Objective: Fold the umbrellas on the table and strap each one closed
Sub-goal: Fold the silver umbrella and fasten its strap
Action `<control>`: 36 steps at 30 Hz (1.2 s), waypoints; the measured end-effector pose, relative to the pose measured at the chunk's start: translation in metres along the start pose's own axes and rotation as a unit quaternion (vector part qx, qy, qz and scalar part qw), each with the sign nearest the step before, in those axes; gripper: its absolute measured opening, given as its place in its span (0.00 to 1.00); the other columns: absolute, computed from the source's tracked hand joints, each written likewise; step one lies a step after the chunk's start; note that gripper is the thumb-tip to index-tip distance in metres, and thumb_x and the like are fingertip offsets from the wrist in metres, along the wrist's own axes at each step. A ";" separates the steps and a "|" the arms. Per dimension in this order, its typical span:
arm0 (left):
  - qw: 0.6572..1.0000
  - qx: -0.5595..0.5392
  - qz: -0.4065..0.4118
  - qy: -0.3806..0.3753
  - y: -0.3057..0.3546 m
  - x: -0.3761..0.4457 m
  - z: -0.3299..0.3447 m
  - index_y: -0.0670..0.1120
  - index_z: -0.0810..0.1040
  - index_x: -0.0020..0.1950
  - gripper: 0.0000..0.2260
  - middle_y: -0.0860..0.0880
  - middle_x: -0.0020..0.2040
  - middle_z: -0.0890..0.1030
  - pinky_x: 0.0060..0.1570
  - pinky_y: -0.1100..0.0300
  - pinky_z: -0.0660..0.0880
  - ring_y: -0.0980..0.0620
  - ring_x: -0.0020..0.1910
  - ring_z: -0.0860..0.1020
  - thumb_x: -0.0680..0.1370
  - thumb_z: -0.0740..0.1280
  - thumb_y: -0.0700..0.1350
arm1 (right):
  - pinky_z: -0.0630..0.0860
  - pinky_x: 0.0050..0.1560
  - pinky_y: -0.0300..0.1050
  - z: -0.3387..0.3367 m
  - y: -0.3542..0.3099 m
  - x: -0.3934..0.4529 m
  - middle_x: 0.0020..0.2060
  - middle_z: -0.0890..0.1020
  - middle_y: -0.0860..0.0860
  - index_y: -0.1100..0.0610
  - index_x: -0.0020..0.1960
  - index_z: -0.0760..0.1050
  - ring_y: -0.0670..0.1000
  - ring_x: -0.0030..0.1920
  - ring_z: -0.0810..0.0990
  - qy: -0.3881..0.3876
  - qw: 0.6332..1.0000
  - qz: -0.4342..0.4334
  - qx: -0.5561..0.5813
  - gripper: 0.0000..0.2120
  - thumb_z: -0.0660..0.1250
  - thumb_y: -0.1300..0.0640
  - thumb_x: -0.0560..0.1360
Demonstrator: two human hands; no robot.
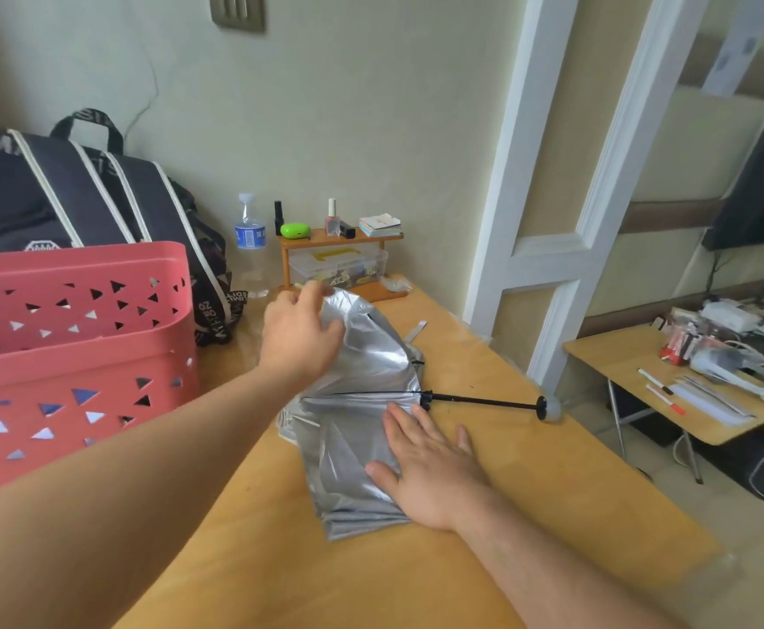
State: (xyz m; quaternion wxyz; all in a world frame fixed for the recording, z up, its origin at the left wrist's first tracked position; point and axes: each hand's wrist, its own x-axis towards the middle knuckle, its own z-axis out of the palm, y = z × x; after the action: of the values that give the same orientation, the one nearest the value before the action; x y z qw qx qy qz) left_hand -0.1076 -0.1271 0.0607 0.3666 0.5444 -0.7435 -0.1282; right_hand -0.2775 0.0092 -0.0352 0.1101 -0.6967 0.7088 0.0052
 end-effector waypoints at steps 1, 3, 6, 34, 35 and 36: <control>0.996 -0.039 -0.074 -0.040 0.005 0.012 0.001 0.59 0.67 0.76 0.24 0.41 0.68 0.74 0.59 0.48 0.71 0.39 0.65 0.71 0.81 0.65 0.51 | 0.37 0.79 0.68 0.000 0.000 0.000 0.80 0.32 0.35 0.45 0.84 0.36 0.43 0.81 0.31 0.001 1.000 -0.001 -0.001 0.38 0.41 0.29 0.81; 0.965 -0.150 -0.164 -0.142 0.012 0.029 0.007 0.58 0.59 0.83 0.32 0.41 0.75 0.71 0.54 0.51 0.72 0.40 0.63 0.73 0.81 0.67 0.48 | 0.37 0.79 0.68 0.001 0.001 0.000 0.80 0.32 0.35 0.44 0.84 0.36 0.43 0.81 0.31 0.001 1.000 -0.002 -0.001 0.38 0.41 0.29 0.81; 0.965 -0.149 -0.131 -0.168 0.009 0.041 0.011 0.57 0.76 0.73 0.22 0.45 0.71 0.77 0.54 0.55 0.79 0.47 0.56 0.79 0.80 0.72 0.45 | 0.38 0.79 0.68 0.001 0.002 0.000 0.80 0.32 0.35 0.45 0.84 0.36 0.43 0.81 0.31 0.000 1.000 -0.005 -0.003 0.38 0.41 0.29 0.81; 0.949 -0.299 -0.052 -0.078 0.035 -0.026 -0.032 0.51 0.84 0.60 0.13 0.51 0.38 0.68 0.44 0.61 0.70 0.54 0.37 0.69 0.76 0.78 0.43 | 0.62 0.75 0.53 -0.004 0.007 -0.014 0.77 0.70 0.46 0.51 0.72 0.77 0.46 0.78 0.64 0.250 0.953 -0.064 0.161 0.26 0.53 0.38 0.84; 0.949 -0.301 -0.053 -0.077 0.034 -0.027 -0.032 0.51 0.85 0.59 0.13 0.51 0.38 0.68 0.43 0.61 0.71 0.54 0.37 0.69 0.76 0.78 0.43 | 0.72 0.64 0.50 -0.011 0.007 -0.015 0.63 0.83 0.47 0.52 0.60 0.83 0.46 0.65 0.78 0.301 0.930 -0.048 0.208 0.20 0.57 0.42 0.85; 0.948 -0.303 -0.056 -0.075 0.034 -0.028 -0.032 0.50 0.85 0.59 0.13 0.51 0.39 0.69 0.43 0.61 0.71 0.54 0.36 0.69 0.76 0.79 0.43 | 0.76 0.51 0.48 -0.022 0.007 -0.014 0.47 0.85 0.46 0.52 0.51 0.83 0.46 0.49 0.82 0.338 0.907 -0.017 0.251 0.17 0.58 0.45 0.85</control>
State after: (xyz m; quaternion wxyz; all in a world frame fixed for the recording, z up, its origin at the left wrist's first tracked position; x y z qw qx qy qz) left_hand -0.1058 -0.0821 0.0916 0.4493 0.4375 -0.6634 -0.4082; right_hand -0.2879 0.0196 -0.0126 0.0350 -0.6184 0.6693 -0.4103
